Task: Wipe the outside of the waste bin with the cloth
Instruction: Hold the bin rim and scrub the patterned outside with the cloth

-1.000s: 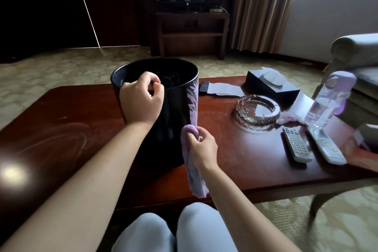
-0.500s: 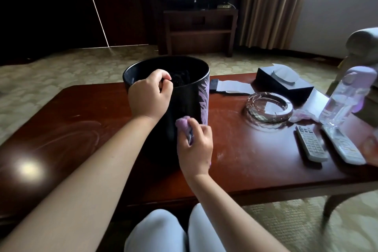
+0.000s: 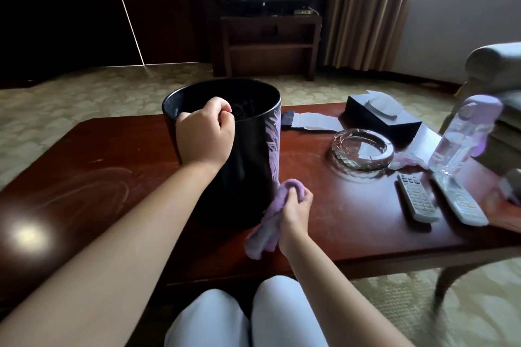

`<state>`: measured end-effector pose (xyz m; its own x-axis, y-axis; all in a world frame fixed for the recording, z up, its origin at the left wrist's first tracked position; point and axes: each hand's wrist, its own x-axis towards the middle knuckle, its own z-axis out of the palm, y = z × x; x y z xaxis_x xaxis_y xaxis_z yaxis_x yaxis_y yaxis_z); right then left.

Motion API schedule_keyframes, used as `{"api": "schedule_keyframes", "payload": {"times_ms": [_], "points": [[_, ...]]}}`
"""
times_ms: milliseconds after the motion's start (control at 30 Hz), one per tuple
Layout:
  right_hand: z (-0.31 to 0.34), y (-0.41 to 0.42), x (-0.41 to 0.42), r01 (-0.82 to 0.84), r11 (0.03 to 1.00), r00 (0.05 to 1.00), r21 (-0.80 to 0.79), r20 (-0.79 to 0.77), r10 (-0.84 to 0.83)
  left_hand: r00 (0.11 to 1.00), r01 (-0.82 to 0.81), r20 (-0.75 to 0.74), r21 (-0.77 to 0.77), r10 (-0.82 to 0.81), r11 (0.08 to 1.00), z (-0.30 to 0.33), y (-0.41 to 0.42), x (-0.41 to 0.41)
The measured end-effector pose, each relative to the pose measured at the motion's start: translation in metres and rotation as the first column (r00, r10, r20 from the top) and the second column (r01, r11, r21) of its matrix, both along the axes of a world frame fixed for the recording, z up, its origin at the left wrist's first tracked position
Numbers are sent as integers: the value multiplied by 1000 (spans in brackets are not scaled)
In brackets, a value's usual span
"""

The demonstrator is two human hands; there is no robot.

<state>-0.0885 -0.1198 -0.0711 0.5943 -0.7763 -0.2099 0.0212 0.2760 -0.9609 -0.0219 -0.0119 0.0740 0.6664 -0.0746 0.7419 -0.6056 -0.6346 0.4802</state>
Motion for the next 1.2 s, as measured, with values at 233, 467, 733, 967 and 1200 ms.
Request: {"api": "schedule_keyframes", "payload": {"times_ms": [233, 467, 733, 967, 1200], "points": [[9, 37, -22, -230, 848, 973, -479, -90, 213, 999, -52, 14, 71, 51, 996, -5, -8, 3], [-27, 30, -5, -248, 1, 956, -969, -244, 164, 999, -34, 38, 85, 31, 996, -5, -7, 3], [-35, 9, -17, -165, 340, 986, -926, -146, 82, 998, -47, 49, 42, 45, 998, -7, -10, 4], [-45, 5, -12, -230, 260, 968, -938, -191, 165, 999, -40, 21, 26, 40, 999, -6, -8, 4], [-41, -14, -14, -292, 567, 953, -770, -284, 104, 998, -58, -2, 8, 58, 998, -6, -10, 5]]}}
